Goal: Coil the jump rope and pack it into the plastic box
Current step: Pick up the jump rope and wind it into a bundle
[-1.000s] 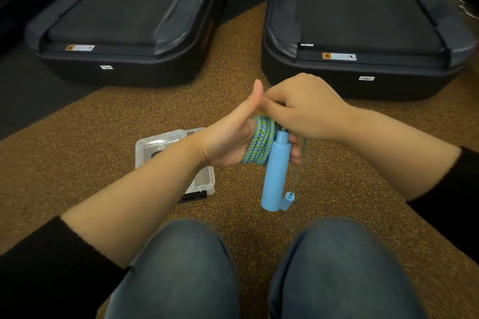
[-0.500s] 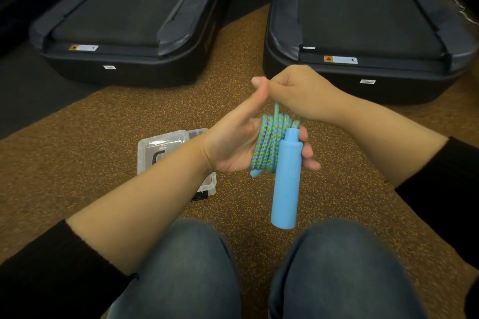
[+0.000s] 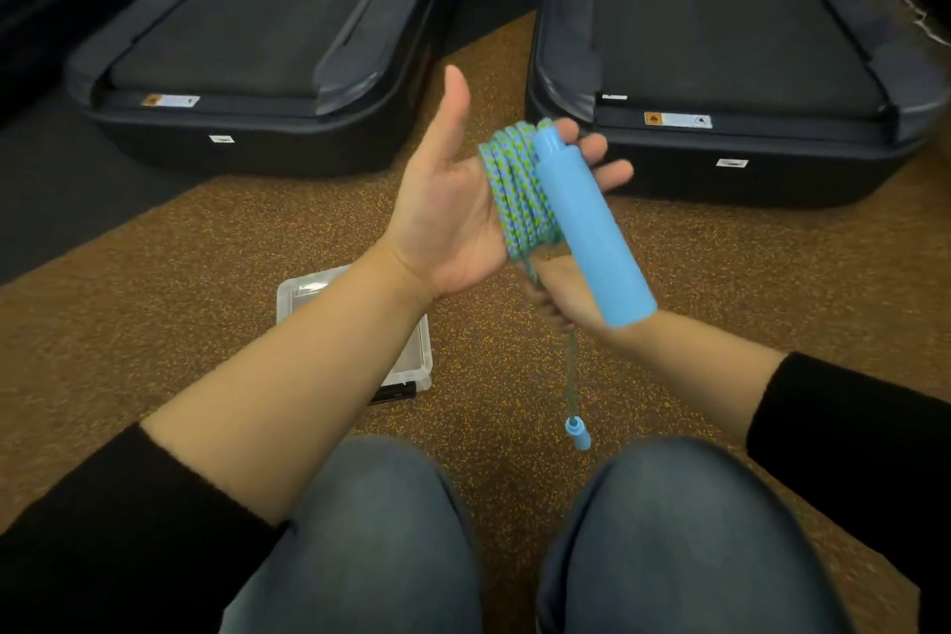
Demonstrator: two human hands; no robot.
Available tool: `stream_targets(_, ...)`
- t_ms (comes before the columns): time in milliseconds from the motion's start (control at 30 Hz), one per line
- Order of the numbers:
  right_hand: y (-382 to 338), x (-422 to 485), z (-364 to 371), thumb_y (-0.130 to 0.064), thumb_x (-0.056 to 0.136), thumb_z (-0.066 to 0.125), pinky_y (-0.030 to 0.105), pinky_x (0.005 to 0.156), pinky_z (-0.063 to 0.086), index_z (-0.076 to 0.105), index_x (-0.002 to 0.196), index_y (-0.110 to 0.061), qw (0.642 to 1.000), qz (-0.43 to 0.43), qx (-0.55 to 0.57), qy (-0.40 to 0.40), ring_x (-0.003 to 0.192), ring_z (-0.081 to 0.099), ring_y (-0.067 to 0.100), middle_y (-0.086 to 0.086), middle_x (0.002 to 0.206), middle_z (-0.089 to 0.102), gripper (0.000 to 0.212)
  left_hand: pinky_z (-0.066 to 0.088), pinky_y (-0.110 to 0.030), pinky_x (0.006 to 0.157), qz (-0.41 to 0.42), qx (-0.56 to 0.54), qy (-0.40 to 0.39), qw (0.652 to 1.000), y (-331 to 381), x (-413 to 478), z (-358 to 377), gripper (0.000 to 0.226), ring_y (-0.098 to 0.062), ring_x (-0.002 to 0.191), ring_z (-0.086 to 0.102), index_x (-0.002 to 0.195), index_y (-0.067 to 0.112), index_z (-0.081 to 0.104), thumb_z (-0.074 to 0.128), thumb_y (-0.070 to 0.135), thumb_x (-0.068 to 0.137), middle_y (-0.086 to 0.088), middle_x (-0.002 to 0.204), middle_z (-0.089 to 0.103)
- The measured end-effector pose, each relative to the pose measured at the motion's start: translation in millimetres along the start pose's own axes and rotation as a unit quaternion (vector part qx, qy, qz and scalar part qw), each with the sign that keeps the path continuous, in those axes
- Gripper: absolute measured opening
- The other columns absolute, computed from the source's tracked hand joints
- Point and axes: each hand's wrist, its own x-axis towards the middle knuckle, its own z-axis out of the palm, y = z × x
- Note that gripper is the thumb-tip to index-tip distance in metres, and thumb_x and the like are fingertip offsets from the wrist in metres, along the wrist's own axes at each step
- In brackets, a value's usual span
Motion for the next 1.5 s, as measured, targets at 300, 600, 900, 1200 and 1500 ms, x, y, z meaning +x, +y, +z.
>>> stream_targets(300, 11.8, -43.7, -9.8, -0.043, 0.094, 0.038, 0.015, 0.047, 0.023, 0.033, 0.051, -0.02, 0.978, -0.202, -0.048, 0.028, 0.046, 0.023, 0.005, -0.008, 0.05, 0.026, 0.049, 0.044, -0.042, 0.102, 0.107, -0.063, 0.111, 0.986, 4.2, 1.9, -18.1, 0.077, -0.031, 0.11, 0.058, 0.103, 0.004, 0.053, 0.028, 0.074, 0.083, -0.013, 0.1, 0.065)
stream_targets(600, 11.6, -69.3, -4.7, -0.033, 0.095, 0.047, 0.016, 0.047, 0.022, 0.028, 0.051, -0.024, 0.933, -0.283, -0.179, 0.133, 0.046, 0.028, 0.004, -0.01, 0.047, 0.027, 0.049, 0.048, -0.042, 0.097, 0.133, -0.092, 0.162, 0.974, -2.0, 7.0, -17.5, 0.072, -0.032, 0.104, 0.063, 0.106, 0.002, 0.053, 0.036, 0.069, 0.085, -0.016, 0.098, 0.067)
stream_targets(900, -21.0, -98.5, -4.0, -0.044, 0.093, 0.038, 0.032, 0.046, 0.04, 0.044, 0.057, -0.018, 0.809, -0.373, -0.385, 0.242, 0.045, 0.046, 0.017, -0.007, 0.047, 0.043, 0.045, 0.046, -0.04, 0.1, 0.081, 0.04, 0.201, 0.975, -5.1, 4.3, -28.1, 0.074, -0.028, 0.104, 0.061, 0.097, 0.004, 0.053, 0.024, 0.071, 0.085, -0.014, 0.097, 0.064)
stream_targets(1200, -58.1, -79.2, -35.2, -0.049, 0.091, 0.038, 0.028, 0.045, 0.022, 0.036, 0.057, -0.019, 0.727, -0.353, -0.52, 0.276, 0.05, 0.037, 0.014, -0.006, 0.045, 0.029, 0.045, 0.034, -0.04, 0.109, -0.1, 0.187, 0.092, 0.973, -27.8, 9.9, -15.6, 0.097, -0.027, 0.116, 0.054, 0.124, 0.003, 0.053, 0.003, 0.074, 0.082, -0.015, 0.12, 0.06)
stream_targets(1500, -73.8, -62.4, -39.5, -0.046, 0.086, 0.043, 0.033, 0.053, 0.036, 0.031, 0.051, -0.015, 0.762, -0.34, -0.494, 0.245, 0.047, 0.042, 0.012, -0.003, 0.043, 0.035, 0.048, 0.04, -0.039, 0.105, -0.155, 0.182, 0.022, 0.971, -30.5, 7.2, -8.2, 0.103, -0.033, 0.108, 0.051, 0.121, 0.003, 0.049, 0.004, 0.08, 0.069, -0.023, 0.113, 0.051)
